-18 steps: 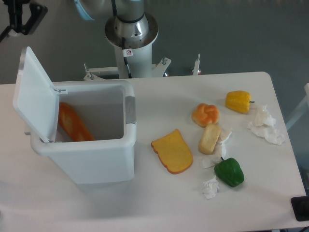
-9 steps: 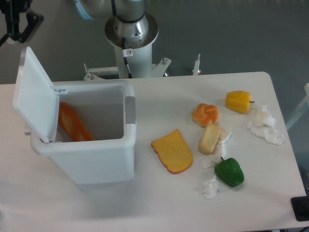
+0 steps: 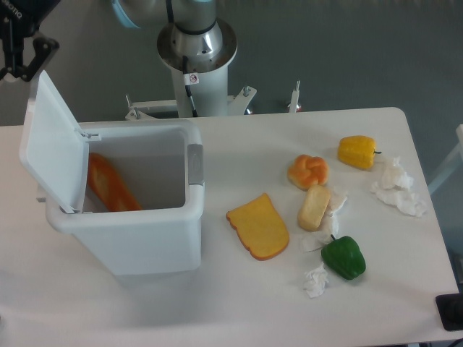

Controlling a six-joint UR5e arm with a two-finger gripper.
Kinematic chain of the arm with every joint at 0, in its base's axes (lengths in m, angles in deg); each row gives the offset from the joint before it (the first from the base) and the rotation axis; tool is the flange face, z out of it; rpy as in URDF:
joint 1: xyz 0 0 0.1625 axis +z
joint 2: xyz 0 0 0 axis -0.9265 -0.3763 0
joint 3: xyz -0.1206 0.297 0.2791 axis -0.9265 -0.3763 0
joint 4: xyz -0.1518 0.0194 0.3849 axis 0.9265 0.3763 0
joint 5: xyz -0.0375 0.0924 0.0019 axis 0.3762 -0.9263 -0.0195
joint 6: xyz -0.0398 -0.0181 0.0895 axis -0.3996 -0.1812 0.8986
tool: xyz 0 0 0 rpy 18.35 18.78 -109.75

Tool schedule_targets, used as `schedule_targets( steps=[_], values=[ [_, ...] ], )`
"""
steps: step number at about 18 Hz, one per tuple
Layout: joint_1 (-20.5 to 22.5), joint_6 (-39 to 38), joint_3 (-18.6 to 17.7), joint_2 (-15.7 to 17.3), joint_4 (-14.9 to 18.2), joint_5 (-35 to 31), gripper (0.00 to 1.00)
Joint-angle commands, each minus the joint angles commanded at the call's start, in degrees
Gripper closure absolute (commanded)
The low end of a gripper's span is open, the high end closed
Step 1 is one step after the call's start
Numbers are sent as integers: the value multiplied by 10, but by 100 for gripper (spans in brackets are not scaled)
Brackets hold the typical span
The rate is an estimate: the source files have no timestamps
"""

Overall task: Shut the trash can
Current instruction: 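Lower the gripper behind the raised white lid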

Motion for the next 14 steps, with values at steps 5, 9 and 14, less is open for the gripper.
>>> schedule_targets(
  steps=[5, 9, 14],
  values=[
    [-3, -1, -2, -3, -1, -1, 0],
    [-3, -3, -6, -1, -1, -4, 0],
    [-2, -3, -6, 2, 0, -12, 0]
  ],
)
